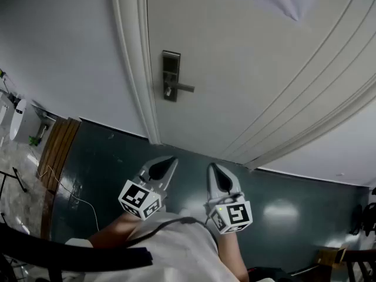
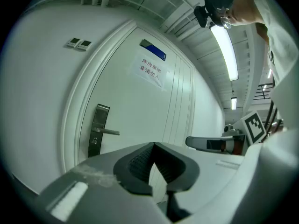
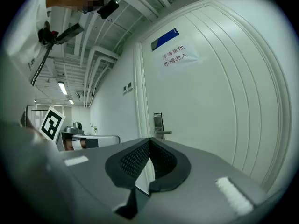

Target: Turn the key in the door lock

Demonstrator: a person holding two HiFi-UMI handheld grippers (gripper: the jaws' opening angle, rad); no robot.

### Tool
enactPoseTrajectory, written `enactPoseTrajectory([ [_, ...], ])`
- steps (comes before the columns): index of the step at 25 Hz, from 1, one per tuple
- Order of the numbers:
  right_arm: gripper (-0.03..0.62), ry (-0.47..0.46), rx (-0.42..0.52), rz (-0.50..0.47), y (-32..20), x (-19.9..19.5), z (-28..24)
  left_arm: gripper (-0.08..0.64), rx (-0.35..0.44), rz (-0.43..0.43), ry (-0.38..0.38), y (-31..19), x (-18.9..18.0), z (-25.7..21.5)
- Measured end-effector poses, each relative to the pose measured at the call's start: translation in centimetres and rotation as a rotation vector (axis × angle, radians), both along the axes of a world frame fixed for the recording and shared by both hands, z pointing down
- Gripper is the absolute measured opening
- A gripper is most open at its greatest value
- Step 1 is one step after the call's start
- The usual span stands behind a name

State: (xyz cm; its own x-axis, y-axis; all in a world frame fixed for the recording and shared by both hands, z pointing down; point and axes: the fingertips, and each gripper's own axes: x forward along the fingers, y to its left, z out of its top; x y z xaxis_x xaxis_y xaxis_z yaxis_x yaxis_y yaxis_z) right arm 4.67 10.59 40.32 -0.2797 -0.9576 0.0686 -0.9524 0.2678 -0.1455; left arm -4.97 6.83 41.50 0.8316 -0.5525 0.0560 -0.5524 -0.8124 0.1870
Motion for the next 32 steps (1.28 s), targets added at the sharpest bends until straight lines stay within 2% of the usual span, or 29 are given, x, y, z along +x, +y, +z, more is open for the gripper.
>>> enactPoseTrajectory([
  [16,0.008,-0.012,0.001,0.063,-1.1,-1.4,0.2,0.005,0.011,0.077,0.006,-1.5,-1.2,0.3],
  [32,0.008,-0.018,-0.025,0.118,-0.9,-5.9,1.6,0.005,-0.002,0.125,-0.003,-2.0,-6.2,1.4],
])
